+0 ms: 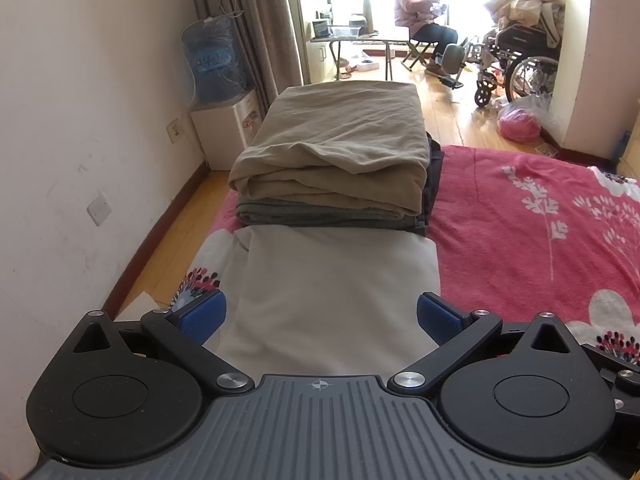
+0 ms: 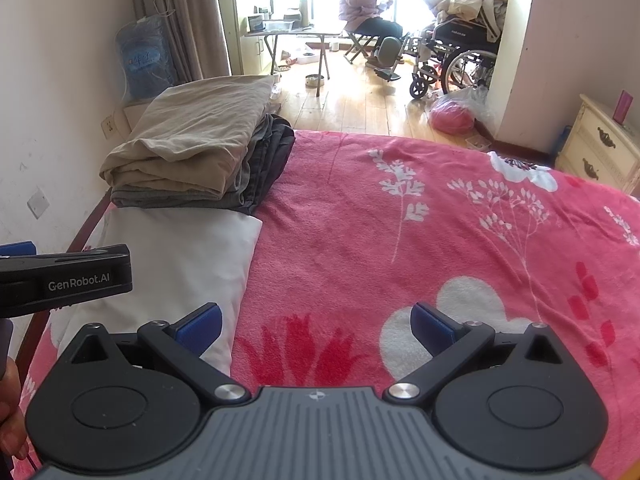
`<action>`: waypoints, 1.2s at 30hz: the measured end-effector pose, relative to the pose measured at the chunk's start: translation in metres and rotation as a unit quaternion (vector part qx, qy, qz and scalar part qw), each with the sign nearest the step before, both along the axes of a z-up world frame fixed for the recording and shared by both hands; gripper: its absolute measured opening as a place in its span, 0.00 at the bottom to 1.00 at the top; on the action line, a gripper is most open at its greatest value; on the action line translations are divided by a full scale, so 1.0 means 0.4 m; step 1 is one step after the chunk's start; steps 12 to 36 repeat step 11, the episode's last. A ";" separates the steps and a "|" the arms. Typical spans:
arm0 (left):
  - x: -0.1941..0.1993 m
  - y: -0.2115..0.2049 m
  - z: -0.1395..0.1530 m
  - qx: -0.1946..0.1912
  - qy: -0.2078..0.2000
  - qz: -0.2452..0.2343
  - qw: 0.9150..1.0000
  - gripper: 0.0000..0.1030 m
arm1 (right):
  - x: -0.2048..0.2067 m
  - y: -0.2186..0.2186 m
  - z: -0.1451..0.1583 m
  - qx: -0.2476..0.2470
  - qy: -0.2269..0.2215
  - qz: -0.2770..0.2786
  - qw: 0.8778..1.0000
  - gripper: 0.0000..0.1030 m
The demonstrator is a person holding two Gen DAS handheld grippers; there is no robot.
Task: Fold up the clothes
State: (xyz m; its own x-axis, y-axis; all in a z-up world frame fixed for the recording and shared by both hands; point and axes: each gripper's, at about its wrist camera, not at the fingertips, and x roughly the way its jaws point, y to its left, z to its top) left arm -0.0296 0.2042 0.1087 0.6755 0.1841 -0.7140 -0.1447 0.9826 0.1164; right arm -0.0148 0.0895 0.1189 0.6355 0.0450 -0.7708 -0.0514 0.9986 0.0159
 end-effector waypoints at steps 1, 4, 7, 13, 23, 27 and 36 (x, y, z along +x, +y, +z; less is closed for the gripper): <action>0.000 0.000 0.000 0.000 0.000 0.000 1.000 0.99 | 0.000 0.001 0.000 0.000 0.000 0.000 1.000 1.00; 0.000 0.000 0.001 -0.001 0.000 0.001 1.000 0.99 | -0.002 0.002 0.000 -0.001 -0.001 0.001 1.000 1.00; 0.001 0.002 0.001 -0.001 0.000 0.002 1.000 0.99 | -0.003 0.004 0.001 -0.001 -0.001 0.002 1.000 1.00; 0.000 0.003 0.001 -0.001 0.000 0.003 1.000 0.99 | -0.006 0.006 0.001 -0.001 -0.001 0.001 1.000 1.00; 0.000 0.003 0.001 -0.001 0.000 0.003 1.000 0.99 | -0.006 0.006 0.001 -0.001 -0.001 0.001 1.000 1.00; 0.000 0.003 0.001 -0.001 0.000 0.003 1.000 0.99 | -0.006 0.006 0.001 -0.001 -0.001 0.001 1.000 1.00; 0.000 0.003 0.001 -0.001 0.000 0.003 1.000 0.99 | -0.006 0.006 0.001 -0.001 -0.001 0.001 1.000 1.00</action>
